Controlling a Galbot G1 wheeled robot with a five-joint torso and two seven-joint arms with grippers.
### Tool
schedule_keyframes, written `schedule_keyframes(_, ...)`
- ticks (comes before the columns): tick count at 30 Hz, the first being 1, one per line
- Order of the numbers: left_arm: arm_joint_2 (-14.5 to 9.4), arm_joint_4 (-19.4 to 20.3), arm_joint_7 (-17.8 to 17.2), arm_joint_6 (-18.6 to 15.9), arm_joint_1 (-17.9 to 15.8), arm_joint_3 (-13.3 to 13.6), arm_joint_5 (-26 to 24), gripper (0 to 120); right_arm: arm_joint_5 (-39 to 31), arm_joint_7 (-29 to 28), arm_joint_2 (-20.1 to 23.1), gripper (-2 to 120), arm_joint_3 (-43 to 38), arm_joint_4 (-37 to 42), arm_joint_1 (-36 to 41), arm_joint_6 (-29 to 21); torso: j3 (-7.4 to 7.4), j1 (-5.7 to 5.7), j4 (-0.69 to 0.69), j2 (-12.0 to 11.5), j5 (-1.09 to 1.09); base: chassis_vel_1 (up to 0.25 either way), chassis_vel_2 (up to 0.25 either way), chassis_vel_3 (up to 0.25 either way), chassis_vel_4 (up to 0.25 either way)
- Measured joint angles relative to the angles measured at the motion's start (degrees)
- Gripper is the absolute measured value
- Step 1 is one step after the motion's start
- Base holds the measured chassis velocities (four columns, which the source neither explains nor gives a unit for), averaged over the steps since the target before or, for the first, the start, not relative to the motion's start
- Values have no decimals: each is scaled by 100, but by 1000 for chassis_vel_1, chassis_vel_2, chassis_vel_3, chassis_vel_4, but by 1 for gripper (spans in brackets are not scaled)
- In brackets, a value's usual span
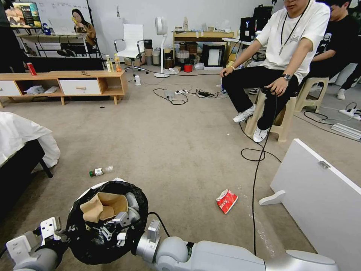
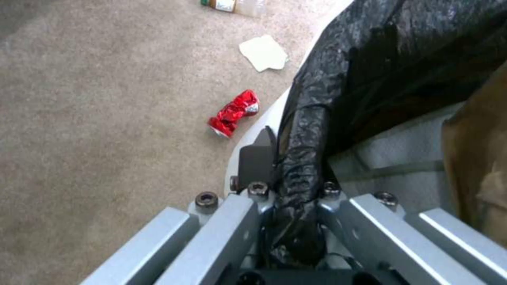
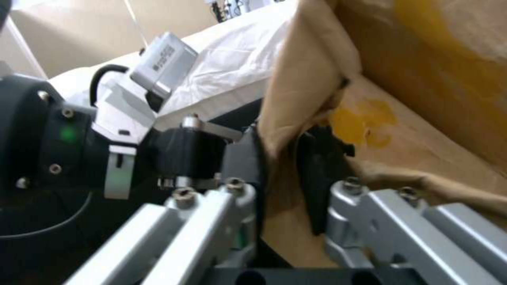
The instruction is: Pick up the trash bin and place the garbage on the floor into it.
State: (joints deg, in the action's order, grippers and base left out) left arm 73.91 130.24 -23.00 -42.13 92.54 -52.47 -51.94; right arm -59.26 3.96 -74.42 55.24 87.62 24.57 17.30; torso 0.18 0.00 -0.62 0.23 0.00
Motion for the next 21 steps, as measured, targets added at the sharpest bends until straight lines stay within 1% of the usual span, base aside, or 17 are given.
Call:
schedule_keyframes(1,0,-16,0,0,-4,2,3,1,5,-43,26,26,-25,74,2,-13,0,0,0,0,0,0,0,0,0)
schedule_keyframes(2,1,-26,1,0,-7,5,5,1,5,-64,44,32,-42,128,2,-20,0,0,0,0,0,0,0,0,0)
schedule_keyframes(3,1,-26,1,0,-7,5,5,1,5,-64,44,32,-42,128,2,-20,0,0,0,0,0,0,0,0,0)
schedule_keyframes(5,1,-45,1,0,-8,8,9,1,5,-100,92,43,-75,252,2,-40,0,0,0,0,0,0,0,0,0)
schedule_keyframes(8,1,-49,1,0,-8,9,10,1,3,-133,116,47,-92,315,1,-66,0,0,0,0,0,0,0,0,0)
schedule_keyframes(11,1,-67,2,0,-7,11,13,1,-2,-185,192,65,-146,486,2,-116,0,0,0,0,0,0,0,0,0)
schedule_keyframes(12,1,-67,2,0,-7,11,13,1,-2,-185,192,65,-146,486,2,-116,0,0,0,0,0,0,0,0,0)
schedule_keyframes(14,-2,-78,3,0,-1,10,16,1,-5,-228,222,76,-185,594,5,-149,0,0,0,0,0,0,0,0,0)
schedule_keyframes(15,-2,-78,3,0,-1,10,16,1,-5,-228,222,76,-185,594,5,-149,0,0,0,0,0,0,0,0,0)
schedule_keyframes(17,-7,-84,3,0,1,8,17,1,-6,-257,244,85,-218,677,4,-165,0,0,0,0,0,0,0,0,0)
schedule_keyframes(18,-7,-84,3,0,1,8,17,1,-6,-257,244,85,-218,677,4,-165,0,0,0,0,0,0,0,0,0)
schedule_keyframes(21,-9,-90,5,0,0,3,18,1,0,-295,296,98,-266,779,3,-185,0,0,0,0,0,0,0,0,0)
